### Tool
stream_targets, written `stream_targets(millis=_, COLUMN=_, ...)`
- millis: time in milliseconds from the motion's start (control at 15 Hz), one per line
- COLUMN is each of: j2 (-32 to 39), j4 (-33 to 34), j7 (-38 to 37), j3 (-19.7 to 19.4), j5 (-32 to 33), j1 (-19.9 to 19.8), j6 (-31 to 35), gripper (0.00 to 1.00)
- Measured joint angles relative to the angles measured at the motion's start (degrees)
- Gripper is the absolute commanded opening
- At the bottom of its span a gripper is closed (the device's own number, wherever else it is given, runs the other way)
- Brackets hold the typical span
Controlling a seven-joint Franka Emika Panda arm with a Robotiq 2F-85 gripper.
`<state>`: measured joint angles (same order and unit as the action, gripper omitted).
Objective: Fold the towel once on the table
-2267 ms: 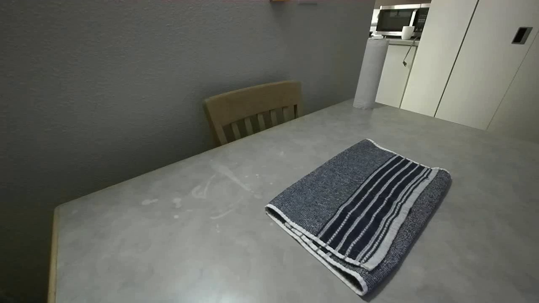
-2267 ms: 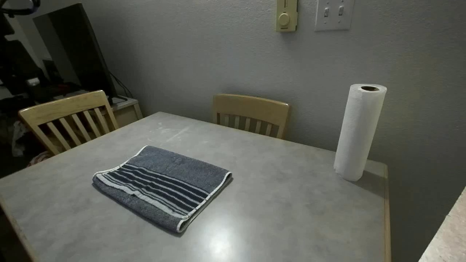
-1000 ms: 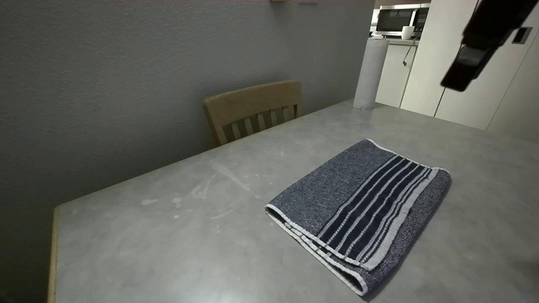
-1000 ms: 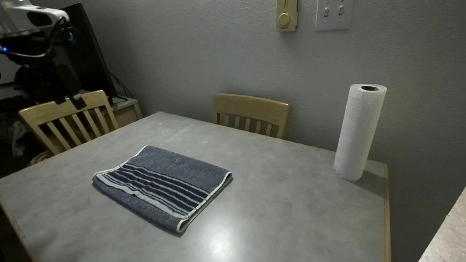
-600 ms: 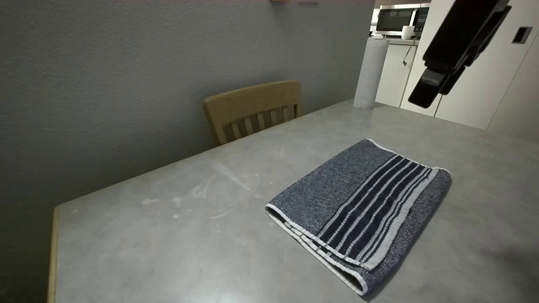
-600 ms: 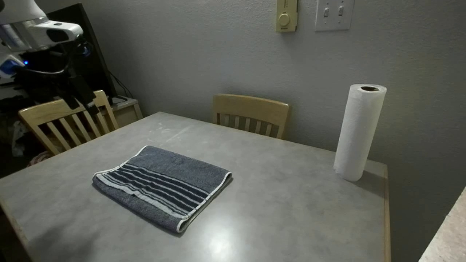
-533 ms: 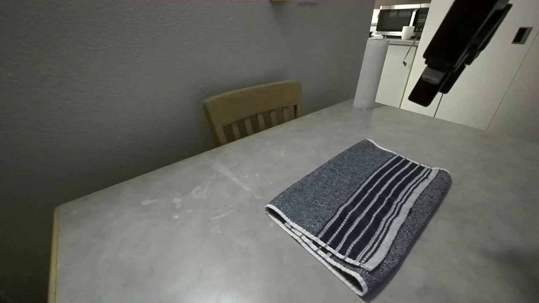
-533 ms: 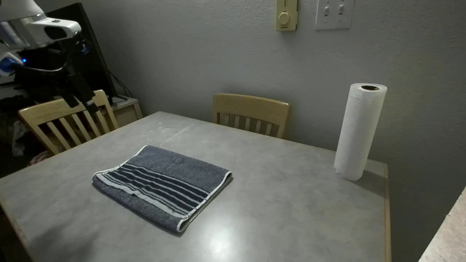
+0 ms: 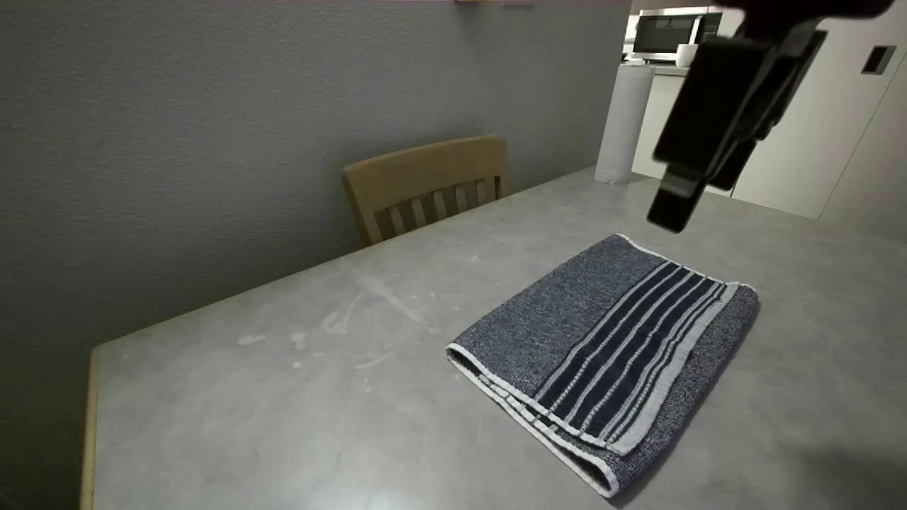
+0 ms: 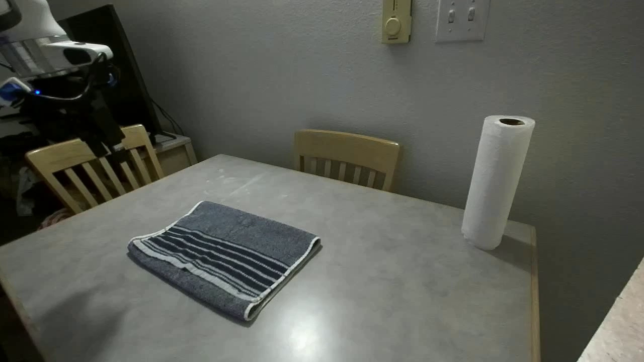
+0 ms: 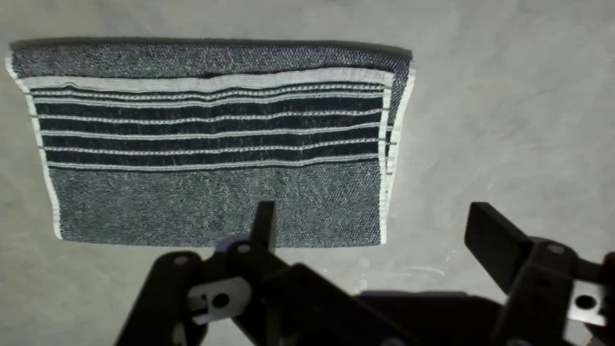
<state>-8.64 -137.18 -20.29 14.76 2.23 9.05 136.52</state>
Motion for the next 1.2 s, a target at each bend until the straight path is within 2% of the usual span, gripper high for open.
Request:
stream_targets(millis=200, j2=9.52, j4=6.19, j7=-5.21, j3=1.65, j5=4.24, j1=1.43, j6=0.12, gripper=1.00)
stream_targets(millis=467, j2=20.03, j4=12.79, j7=-7.66, j3=0.25, j5=7.24, j1=3.32, j6=0.42, gripper=1.00)
stream_targets(millis=933, j2=22.71, j4=14.33, j7=-7.65, j3=-2.00, j5=7.16, j1=5.13, j6=0.97, gripper=1.00)
stream_targets(millis=1200, j2=28.15, j4=15.41, j7=-7.58, j3=-3.27, j5=6.91, j1=6.34, j6=3.20, gripper=1.00)
